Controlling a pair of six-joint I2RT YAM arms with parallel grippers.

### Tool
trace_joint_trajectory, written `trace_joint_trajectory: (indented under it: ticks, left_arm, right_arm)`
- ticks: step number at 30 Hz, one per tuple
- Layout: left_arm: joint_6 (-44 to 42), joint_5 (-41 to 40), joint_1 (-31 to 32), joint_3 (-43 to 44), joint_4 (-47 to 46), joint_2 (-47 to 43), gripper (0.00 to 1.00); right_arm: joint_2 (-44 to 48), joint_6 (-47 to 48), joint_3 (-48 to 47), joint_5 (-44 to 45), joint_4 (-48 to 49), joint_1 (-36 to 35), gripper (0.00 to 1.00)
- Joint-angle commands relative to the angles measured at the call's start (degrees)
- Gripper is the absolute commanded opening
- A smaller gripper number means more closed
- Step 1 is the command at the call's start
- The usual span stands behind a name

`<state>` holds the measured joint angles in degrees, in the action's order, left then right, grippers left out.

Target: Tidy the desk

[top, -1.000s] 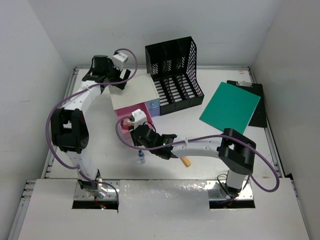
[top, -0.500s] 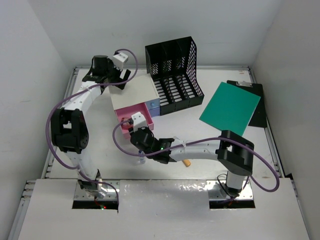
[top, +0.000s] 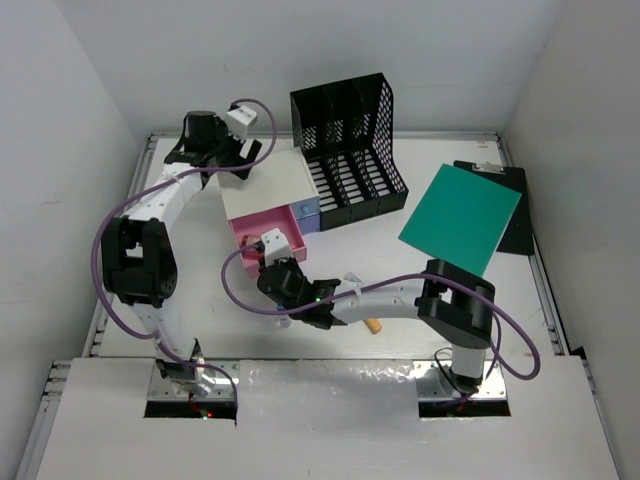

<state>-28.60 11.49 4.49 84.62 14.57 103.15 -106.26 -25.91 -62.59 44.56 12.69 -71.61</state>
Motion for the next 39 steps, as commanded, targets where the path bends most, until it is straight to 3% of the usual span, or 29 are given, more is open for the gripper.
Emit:
trace_joint_trajectory:
  ticks: [1, 6, 9, 17, 27, 39]
  left_arm:
    - [-1.0, 1.2, -0.3, -0.5, -0.9, -2.3, 0.93]
    - [-2.2, 2.8, -0.3, -1.3, 1.3, -2.1, 0.93]
    - [-2.2, 4.0, -0.3, -3.0, 0.9, -2.4, 0.93]
    - [-1.4, 6.8, -0.3, -5.2, 2.7, -2.7, 0.90]
    - [2.0, 7.8, -0.3, -8.2, 3.5, -2.3, 0.83]
    - [2.1, 8.5, -0.3, -9.5, 2.9, -3.0, 0.82]
  right_arm:
    - [0.8, 0.0, -0.4, 2.3, 7.5, -0.1, 0.26]
    - [1.1, 3.1, 1.3, 2.8, 12.4, 0.2, 0.08]
    - [1.3, 4.6, 0.6, 2.4, 13.8, 0.9, 0.01]
    - [0.4, 5.8, 1.2, -1.1, 17.8, 3.7, 0.00]
    - [-4.1, 11.3, 2.6, -1.0, 35.0, 5.4, 0.00]
    - [-11.1, 12.8, -6.6, -6.9, 34.1, 12.1, 0.00]
